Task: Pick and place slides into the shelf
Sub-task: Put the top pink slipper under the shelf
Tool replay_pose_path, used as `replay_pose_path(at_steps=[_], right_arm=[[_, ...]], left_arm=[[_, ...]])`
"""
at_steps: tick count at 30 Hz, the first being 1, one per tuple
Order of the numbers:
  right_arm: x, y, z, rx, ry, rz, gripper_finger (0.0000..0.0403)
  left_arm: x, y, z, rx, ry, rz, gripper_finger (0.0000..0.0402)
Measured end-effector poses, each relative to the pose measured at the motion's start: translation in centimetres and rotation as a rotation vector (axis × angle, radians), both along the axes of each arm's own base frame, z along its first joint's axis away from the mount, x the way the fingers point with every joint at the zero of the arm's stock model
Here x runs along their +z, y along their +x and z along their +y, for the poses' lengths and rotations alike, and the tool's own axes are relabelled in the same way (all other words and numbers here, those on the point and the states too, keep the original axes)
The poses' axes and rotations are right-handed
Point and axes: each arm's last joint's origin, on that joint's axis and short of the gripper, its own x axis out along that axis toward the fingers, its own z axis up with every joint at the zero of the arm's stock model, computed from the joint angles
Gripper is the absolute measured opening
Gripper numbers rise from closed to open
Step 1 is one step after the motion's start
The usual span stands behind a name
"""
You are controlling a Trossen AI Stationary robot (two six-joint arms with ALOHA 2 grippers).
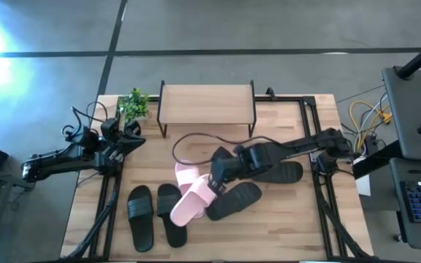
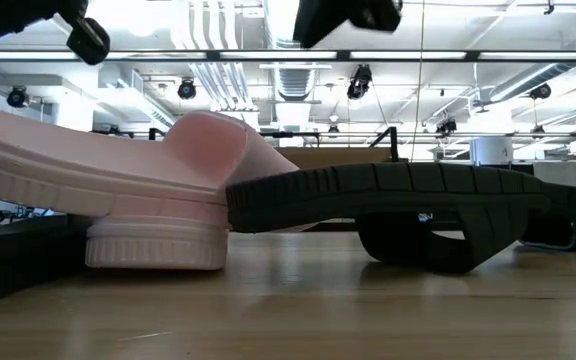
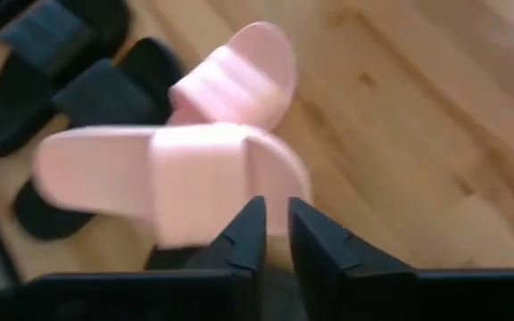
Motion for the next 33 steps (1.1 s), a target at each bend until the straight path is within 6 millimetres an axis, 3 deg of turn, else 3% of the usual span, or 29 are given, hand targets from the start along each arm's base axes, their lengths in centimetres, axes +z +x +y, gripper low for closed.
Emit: replay_pose_path(at_steps=[8, 12, 19, 29, 33], right_arm=[[0.7, -2.0, 4.6, 0.056, -0.050, -0.042, 0.0148], [0.0, -2.1, 6.9, 0.023, -0.145, -0.109, 0.0173], [-2.2, -1.3, 8.7, 0.006, -0.262, -0.117, 0.0174], [-8.0, 2.5, 11.2, -0.017, -0.083, -0.137, 0.0172], [-9.2, 3.0, 11.4, -0.064, -0.131, -0.159, 0.0171]], left_arm=[[-0.7, 0.1, 0.0, -0.001, -0.014, 0.060, 0.0022], [-1.4, 0.3, 0.1, -0.001, -0.026, 0.114, 0.0022], [-2.4, 0.5, 0.1, -0.001, -0.049, 0.219, 0.0022], [-5.1, 0.2, -0.2, -0.090, -0.102, 0.500, 0.0022], [-5.3, 0.0, -0.5, -0.179, -0.073, 0.512, 0.0022]])
